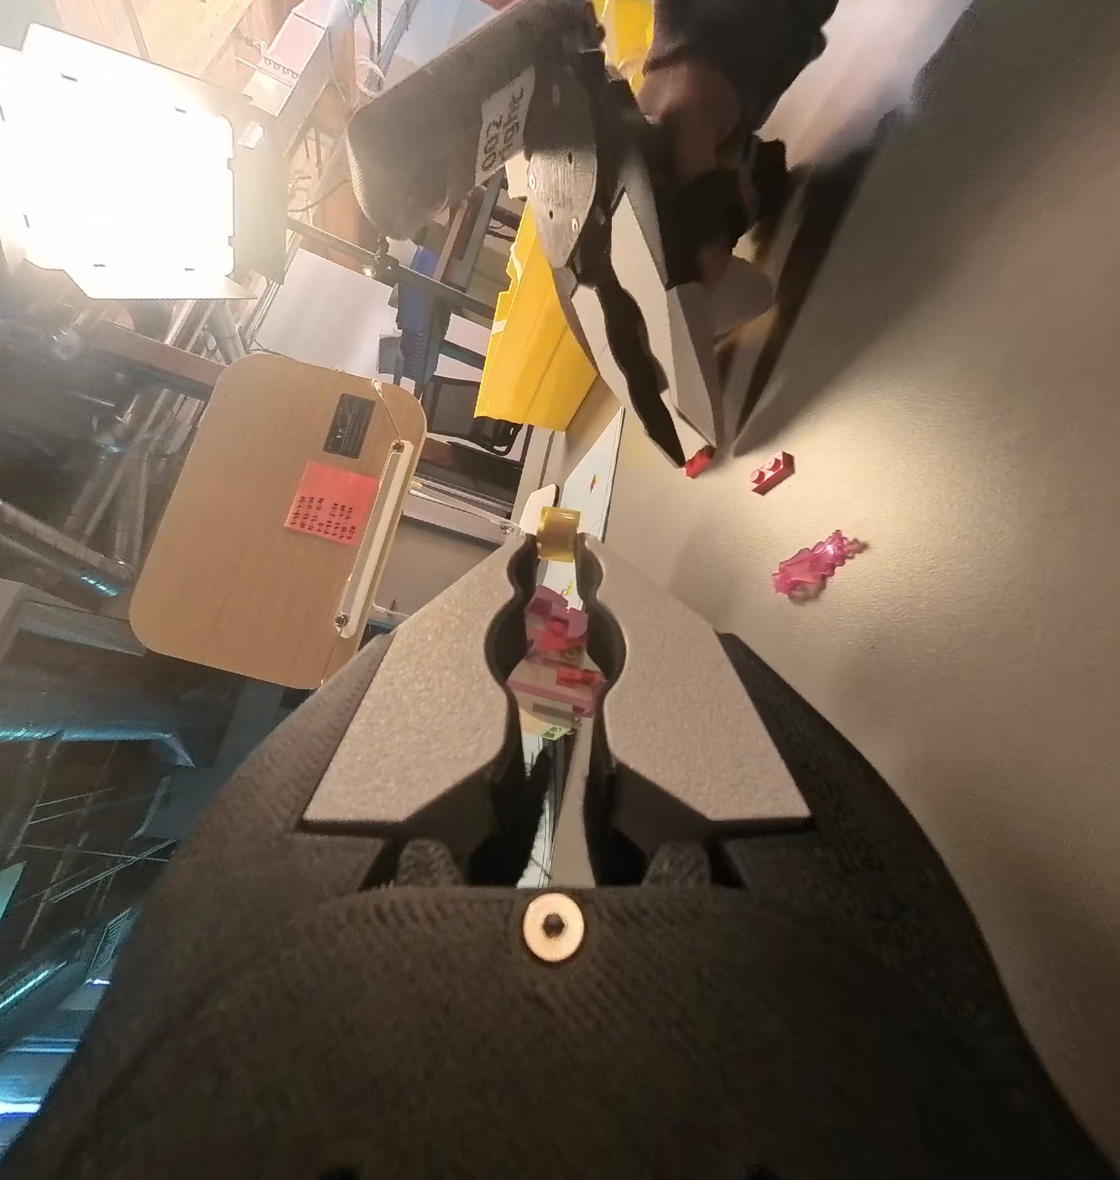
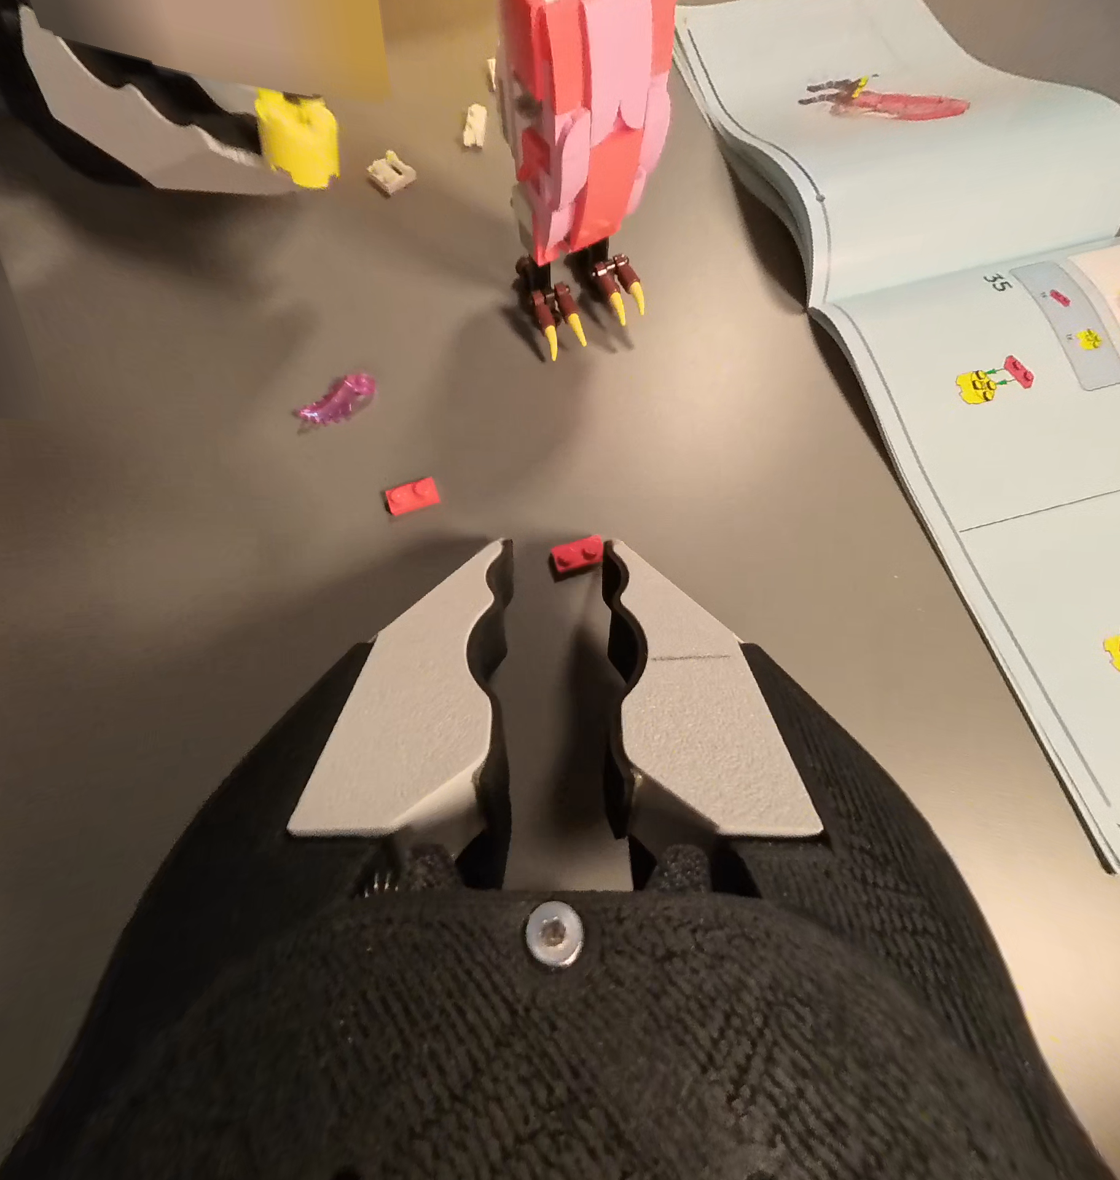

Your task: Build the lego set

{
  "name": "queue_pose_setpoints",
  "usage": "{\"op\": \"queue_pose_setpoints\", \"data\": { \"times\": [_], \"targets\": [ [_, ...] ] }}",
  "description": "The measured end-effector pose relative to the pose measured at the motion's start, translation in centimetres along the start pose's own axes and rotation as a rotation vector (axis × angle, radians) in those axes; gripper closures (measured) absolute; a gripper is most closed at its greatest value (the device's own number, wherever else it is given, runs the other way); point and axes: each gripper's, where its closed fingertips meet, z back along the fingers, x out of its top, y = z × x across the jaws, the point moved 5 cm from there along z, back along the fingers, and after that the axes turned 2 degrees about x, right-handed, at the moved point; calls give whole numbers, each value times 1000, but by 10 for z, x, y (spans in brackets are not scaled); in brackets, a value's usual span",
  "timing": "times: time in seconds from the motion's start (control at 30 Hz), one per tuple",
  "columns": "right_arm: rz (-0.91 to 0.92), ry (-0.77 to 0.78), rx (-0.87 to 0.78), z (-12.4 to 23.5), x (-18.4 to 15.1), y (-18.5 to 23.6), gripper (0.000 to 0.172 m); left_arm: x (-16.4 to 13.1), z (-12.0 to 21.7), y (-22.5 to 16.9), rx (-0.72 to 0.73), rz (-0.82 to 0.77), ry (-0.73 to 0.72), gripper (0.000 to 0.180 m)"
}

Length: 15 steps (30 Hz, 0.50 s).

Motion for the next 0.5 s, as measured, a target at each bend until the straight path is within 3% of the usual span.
{"op": "queue_pose_setpoints", "data": {
  "times": [0.2,0.33,0.5],
  "targets": [
    [60,8,27,-1,0,-3,140,1,0,-1,-10,-1,-11,171],
    [59,25,47,-2,-1,-6,157,0,0,-1,-8,-3,-12,171],
    [10,53,57,-1,2,-7,158,3,2,-1,6,-25,-40,171]
  ]
}}
